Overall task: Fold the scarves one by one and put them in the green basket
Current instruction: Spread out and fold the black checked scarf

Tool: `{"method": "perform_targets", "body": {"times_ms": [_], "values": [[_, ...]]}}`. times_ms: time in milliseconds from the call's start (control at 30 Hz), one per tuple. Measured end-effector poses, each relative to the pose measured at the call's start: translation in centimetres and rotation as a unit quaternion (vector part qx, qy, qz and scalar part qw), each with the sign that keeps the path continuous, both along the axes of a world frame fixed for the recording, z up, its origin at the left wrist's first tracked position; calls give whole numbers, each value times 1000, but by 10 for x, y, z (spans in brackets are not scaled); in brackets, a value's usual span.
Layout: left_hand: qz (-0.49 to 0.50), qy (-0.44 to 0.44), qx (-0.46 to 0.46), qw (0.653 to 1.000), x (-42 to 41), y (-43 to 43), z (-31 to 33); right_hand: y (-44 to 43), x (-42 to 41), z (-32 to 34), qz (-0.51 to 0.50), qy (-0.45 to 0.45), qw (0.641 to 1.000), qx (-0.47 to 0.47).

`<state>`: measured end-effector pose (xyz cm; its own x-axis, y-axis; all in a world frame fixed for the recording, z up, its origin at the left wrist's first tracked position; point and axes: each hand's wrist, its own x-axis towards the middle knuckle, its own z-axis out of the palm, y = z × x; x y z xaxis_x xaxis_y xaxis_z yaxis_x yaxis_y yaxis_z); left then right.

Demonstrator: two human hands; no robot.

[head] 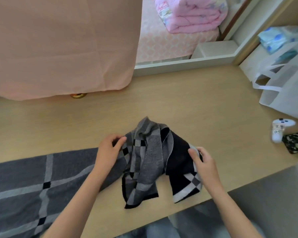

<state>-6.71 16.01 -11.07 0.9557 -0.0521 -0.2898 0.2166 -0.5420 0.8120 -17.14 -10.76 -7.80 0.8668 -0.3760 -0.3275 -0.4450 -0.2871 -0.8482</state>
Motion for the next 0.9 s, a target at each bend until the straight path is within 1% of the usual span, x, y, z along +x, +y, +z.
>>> {"method": "perform_targets", "body": {"times_ms": [67, 133, 200, 267, 333, 367, 400, 467, 500, 567, 633, 700, 800, 833, 900], "values": [[29, -11, 2, 1000, 1, -4, 1, -35, 25, -1, -6, 40, 998, -44], [26, -22, 22, 999, 0, -12, -1, -65, 45, -5, -69, 59, 988, -124], [11, -42, 47, 998, -2, -20, -4, -83, 54, -8, -115, 54, 975, -185], [-8, -58, 71, 996, -5, -29, -7, -78, 48, -7, -115, 36, 972, -203], [-35, -58, 86, 994, -6, -38, -9, -51, 25, -12, -70, 5, 972, -225], [-54, -56, 90, 993, -5, -43, -9, -33, 9, -14, -36, -12, 973, -227], [-76, -57, 95, 991, -4, -49, -10, -14, -6, -18, -2, -7, 977, -212], [-126, -67, 121, 982, -4, -59, -13, 20, -31, -33, 50, 59, 984, -161], [-153, -71, 144, 975, -6, -64, -16, 34, -39, -44, 60, 85, 980, -167], [-197, -66, 186, 960, -14, -71, -25, 57, -48, -61, 49, 94, 971, -214], [-216, -62, 206, 952, -23, -73, -36, 69, -45, -65, 13, 44, 977, -210], [-221, -83, 210, 949, -28, -69, -43, 62, -36, -59, -33, 22, 986, -165], [-224, -93, 185, 952, -27, -59, -52, 12, -22, -40, -94, 22, 994, -44], [-226, -92, 182, 953, -26, -56, -55, -11, -15, -33, -95, 10, 995, -35], [-251, -104, 225, 936, -26, -50, -61, -62, 5, -22, -90, -11, 993, -70]]}}
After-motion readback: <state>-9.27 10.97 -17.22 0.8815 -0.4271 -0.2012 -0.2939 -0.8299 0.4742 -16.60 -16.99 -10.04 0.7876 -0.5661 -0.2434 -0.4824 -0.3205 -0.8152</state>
